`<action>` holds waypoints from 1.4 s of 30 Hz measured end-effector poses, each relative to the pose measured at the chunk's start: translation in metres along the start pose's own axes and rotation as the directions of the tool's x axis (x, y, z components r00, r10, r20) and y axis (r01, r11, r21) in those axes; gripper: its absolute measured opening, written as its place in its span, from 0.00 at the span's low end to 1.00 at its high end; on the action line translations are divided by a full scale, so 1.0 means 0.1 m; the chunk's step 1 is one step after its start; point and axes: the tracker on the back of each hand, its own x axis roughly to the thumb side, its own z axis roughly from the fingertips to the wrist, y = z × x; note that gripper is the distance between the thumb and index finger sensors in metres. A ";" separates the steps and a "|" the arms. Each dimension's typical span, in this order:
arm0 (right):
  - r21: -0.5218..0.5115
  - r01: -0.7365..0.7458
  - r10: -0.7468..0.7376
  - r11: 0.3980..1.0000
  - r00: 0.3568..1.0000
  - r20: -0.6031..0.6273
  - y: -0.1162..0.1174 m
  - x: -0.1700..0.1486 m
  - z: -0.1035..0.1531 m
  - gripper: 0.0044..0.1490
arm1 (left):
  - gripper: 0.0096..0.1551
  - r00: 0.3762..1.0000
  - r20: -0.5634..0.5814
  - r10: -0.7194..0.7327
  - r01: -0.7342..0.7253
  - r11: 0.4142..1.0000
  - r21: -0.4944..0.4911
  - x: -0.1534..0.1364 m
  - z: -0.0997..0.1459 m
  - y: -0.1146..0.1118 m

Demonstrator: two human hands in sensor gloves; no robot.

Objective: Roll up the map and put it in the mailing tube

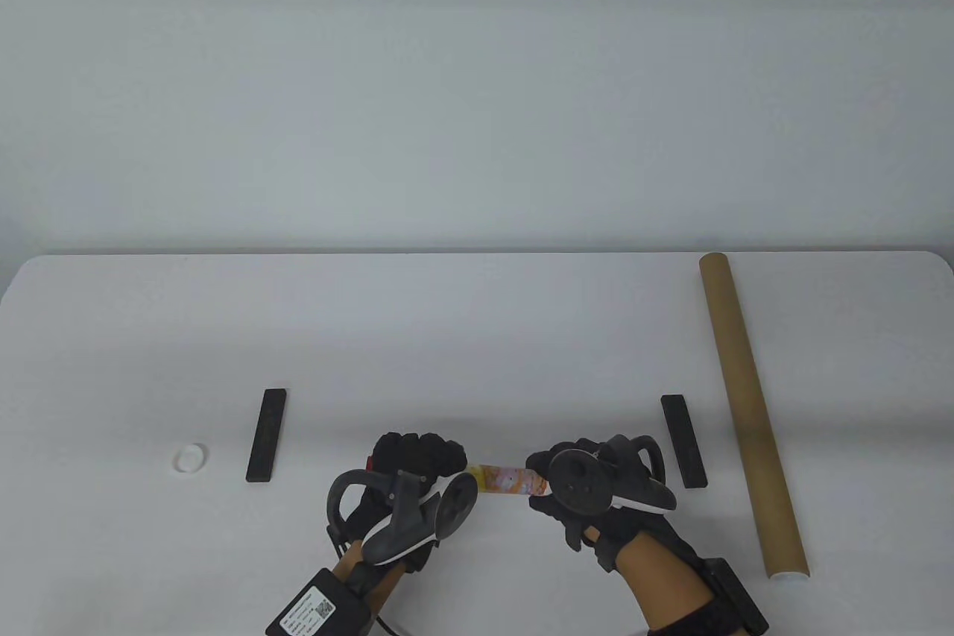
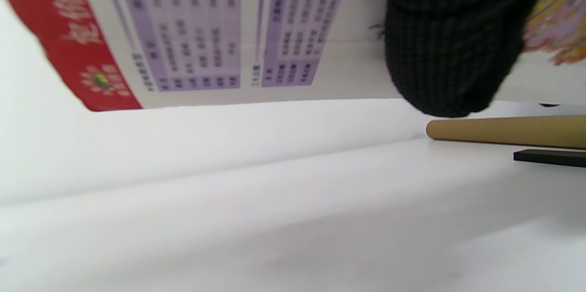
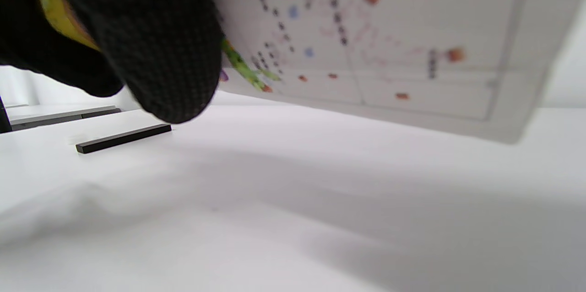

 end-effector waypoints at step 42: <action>-0.081 -0.200 0.202 0.976 0.979 0.013 0.00 0.12 0.04 0.41 | 0.27 0.994 0.003 0.109 -0.107 0.976 -0.188 -0.10 -0.11 -0.07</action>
